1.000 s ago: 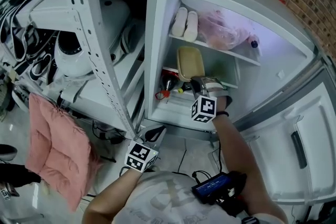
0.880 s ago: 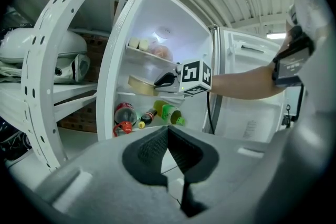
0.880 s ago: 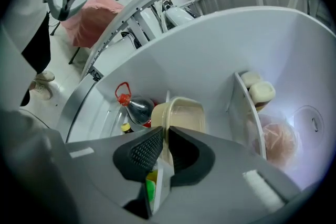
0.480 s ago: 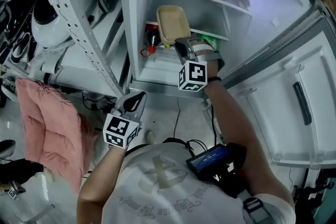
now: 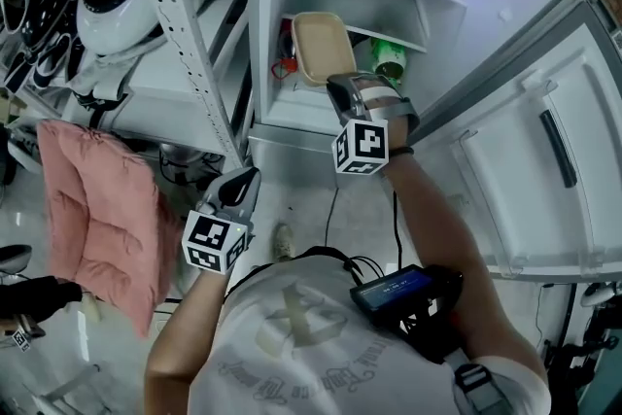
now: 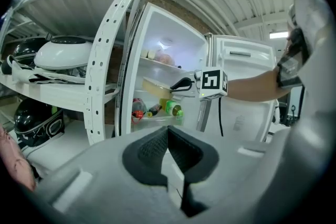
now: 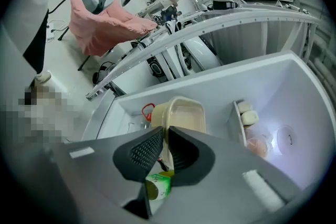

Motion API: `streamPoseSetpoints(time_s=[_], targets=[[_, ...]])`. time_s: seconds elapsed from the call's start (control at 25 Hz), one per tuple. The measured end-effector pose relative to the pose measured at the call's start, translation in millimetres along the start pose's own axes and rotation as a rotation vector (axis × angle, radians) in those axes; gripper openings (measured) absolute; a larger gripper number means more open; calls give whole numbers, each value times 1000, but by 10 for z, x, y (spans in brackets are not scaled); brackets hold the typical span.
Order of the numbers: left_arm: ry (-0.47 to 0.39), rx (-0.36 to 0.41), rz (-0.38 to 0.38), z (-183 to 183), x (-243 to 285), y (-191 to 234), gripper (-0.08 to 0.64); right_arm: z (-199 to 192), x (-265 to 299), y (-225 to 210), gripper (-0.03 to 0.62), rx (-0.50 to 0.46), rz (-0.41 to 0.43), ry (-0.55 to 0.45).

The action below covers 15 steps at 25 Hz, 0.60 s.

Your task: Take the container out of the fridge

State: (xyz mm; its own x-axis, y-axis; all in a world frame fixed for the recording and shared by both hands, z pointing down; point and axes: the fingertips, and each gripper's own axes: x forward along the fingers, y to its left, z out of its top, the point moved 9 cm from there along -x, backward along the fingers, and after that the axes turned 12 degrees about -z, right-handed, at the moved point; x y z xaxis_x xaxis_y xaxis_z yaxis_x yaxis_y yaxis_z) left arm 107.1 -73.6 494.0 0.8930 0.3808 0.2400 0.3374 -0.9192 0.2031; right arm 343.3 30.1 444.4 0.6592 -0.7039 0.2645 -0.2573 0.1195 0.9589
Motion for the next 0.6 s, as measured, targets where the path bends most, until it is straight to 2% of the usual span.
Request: streamPoseSetpoints(time_s=[0.32, 0.6], targets=[[-17, -14, 39, -124, -300, -234, 3, 143, -464, 209, 43, 12, 30, -54], [-36, -35, 97, -231, -522, -311, 3, 242, -805, 442, 43, -29, 60, -126]])
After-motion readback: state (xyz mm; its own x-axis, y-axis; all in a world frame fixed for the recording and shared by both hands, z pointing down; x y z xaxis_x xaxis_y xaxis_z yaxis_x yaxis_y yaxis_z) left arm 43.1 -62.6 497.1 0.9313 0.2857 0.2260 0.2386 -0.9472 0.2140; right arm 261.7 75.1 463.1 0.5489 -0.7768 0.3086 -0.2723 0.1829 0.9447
